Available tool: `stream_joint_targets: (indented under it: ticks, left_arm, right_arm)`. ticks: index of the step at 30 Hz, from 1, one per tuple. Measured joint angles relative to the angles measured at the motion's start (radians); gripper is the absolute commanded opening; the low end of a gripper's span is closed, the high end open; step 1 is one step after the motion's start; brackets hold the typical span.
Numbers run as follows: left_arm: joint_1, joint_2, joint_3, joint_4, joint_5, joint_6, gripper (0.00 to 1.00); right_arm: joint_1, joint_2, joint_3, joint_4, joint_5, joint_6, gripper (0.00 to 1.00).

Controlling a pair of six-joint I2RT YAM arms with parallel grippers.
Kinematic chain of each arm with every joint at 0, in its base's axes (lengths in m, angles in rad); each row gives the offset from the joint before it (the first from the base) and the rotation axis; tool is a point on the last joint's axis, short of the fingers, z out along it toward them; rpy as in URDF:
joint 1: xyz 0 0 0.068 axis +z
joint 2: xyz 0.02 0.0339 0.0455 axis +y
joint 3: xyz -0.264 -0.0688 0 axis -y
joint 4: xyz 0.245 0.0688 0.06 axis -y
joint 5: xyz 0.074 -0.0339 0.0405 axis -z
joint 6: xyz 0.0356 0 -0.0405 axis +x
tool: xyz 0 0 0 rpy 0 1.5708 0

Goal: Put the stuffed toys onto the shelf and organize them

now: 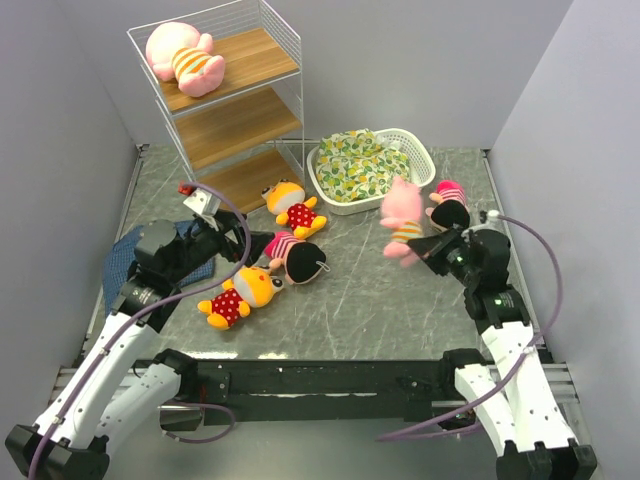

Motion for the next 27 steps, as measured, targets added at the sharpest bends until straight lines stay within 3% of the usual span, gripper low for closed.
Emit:
stream_joint_targets:
  ticks: [5,10,13,17,20,23,27]
  left_arm:
    - [-0.004,0.019,0.0,0.012,0.057,-0.003,0.96]
    - [-0.005,0.04,0.0,0.06,0.152,-0.031,0.97]
    - [-0.005,0.04,0.0,0.119,0.195,-0.053,0.99]
    - [-0.009,0.053,0.01,0.211,0.242,-0.096,0.93]
    - [-0.039,0.077,0.031,0.271,0.251,-0.122,0.93]
    - [-0.136,0.092,0.037,0.324,0.227,-0.115,0.85]
    - [-0.29,0.124,0.085,0.352,0.163,-0.076,0.84]
  right_arm:
    - [0.053,0.024,-0.051,0.216,-0.314,0.028,0.0]
    - [0.118,0.116,0.0,0.312,-0.555,-0.009,0.0]
    - [0.145,0.132,-0.028,0.486,-0.666,0.093,0.0]
    - [0.171,0.12,-0.07,0.74,-0.703,0.299,0.0]
    - [0.178,0.118,-0.054,0.835,-0.694,0.408,0.0]
    - [0.179,0.114,-0.039,0.942,-0.651,0.536,0.0]
    - [0.179,0.111,-0.042,1.093,-0.571,0.755,0.0]
